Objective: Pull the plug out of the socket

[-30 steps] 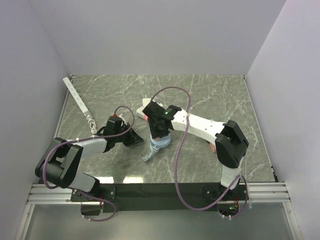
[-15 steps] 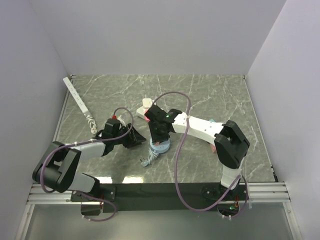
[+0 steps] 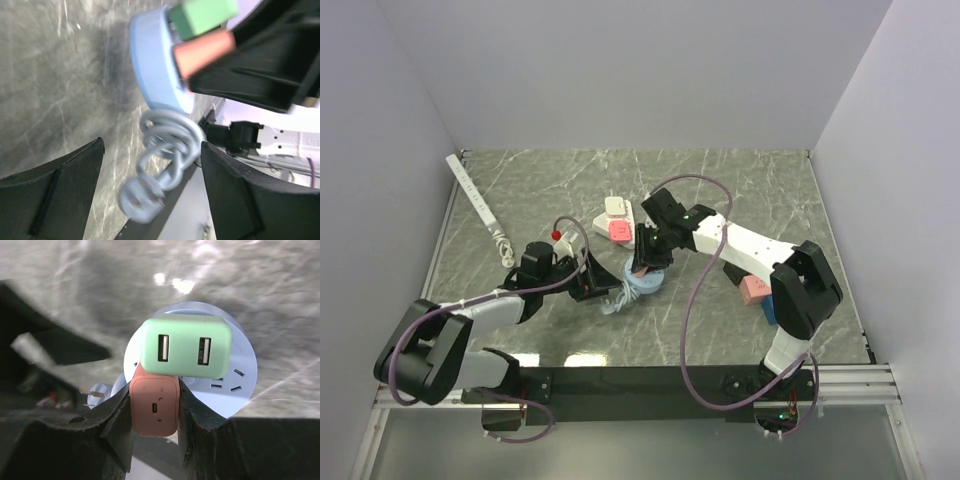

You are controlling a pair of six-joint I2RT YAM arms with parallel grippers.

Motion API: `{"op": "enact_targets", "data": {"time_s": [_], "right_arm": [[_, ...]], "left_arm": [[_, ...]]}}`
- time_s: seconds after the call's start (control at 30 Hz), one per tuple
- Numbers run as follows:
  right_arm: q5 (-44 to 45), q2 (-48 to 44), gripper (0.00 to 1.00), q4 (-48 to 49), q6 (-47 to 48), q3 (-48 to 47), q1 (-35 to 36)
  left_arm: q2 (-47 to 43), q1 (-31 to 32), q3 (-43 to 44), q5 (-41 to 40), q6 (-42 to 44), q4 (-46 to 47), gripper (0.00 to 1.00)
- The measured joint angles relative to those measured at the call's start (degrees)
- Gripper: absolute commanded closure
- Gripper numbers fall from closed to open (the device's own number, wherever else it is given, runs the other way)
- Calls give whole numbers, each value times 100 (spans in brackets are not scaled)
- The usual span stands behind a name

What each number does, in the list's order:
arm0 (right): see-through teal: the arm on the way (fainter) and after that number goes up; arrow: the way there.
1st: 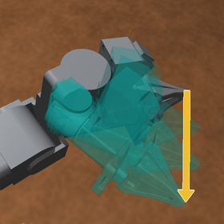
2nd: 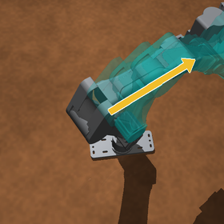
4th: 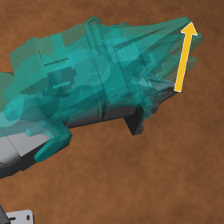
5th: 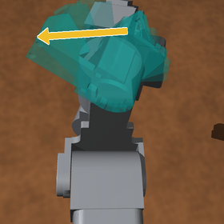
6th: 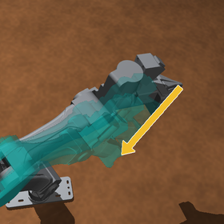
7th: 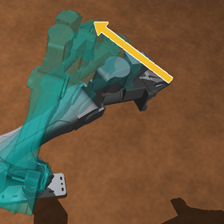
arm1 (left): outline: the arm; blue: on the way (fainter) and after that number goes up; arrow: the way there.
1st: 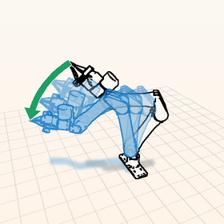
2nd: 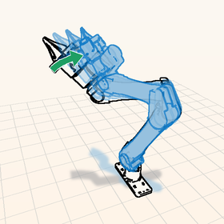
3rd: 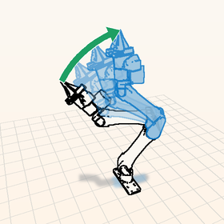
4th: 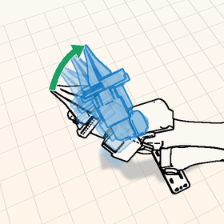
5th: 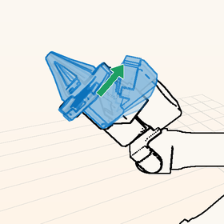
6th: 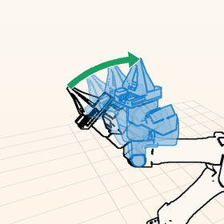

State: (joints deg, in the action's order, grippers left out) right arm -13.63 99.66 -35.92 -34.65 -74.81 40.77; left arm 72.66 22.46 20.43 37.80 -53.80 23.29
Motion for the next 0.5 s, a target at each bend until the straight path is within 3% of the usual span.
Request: {"op": "enact_targets", "data": {"time_s": [0.33,0.5], "right_arm": [[-507,-179,100,334,-15,39,37],[-597,-179,100,385,0,39,63]], "left_arm": [[678,94,76,643,-284,765,10],[914,254,98,822,-450,1141,14]]}}
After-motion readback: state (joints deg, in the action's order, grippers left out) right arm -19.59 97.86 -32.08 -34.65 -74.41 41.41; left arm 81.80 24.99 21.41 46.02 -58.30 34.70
